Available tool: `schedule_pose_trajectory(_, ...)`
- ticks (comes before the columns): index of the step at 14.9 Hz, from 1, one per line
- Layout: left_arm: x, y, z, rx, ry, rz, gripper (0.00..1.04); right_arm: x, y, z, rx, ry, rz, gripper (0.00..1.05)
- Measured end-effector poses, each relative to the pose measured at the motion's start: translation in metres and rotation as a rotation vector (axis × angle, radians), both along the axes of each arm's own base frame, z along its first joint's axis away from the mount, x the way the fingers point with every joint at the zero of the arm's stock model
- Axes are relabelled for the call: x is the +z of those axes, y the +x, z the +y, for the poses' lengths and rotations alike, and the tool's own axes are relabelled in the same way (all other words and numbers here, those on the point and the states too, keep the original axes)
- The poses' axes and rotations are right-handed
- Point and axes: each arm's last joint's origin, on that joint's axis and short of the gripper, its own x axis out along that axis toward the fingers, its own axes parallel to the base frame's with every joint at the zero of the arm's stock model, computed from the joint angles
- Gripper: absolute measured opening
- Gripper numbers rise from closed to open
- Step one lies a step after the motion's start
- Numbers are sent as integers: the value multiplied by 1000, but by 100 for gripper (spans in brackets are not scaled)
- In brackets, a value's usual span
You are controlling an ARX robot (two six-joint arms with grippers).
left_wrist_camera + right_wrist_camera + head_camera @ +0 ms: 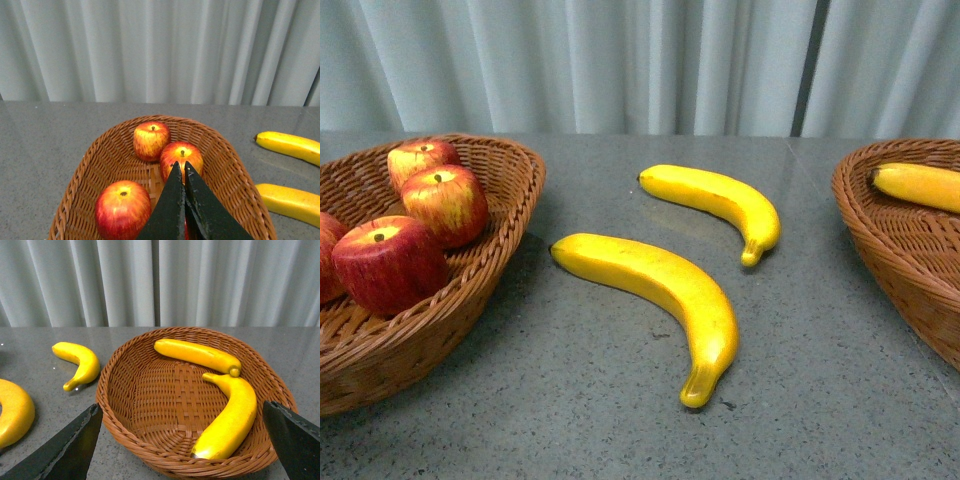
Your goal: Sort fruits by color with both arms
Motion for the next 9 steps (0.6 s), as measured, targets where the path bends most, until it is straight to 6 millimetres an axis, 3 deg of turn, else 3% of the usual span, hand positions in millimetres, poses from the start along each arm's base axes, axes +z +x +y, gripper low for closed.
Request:
schedule_pose_trajectory(2, -15, -10, 6, 2, 1, 20, 2, 0, 0, 0, 0, 0, 0, 98)
schedule_pose_trajectory(7, -32, -29, 24, 22, -2, 16, 2, 0, 0, 0, 0, 0, 0, 98)
schedule_pose_trajectory(9, -37, -35, 22, -6, -1, 16, 2, 0, 0, 0, 0, 0, 0, 98)
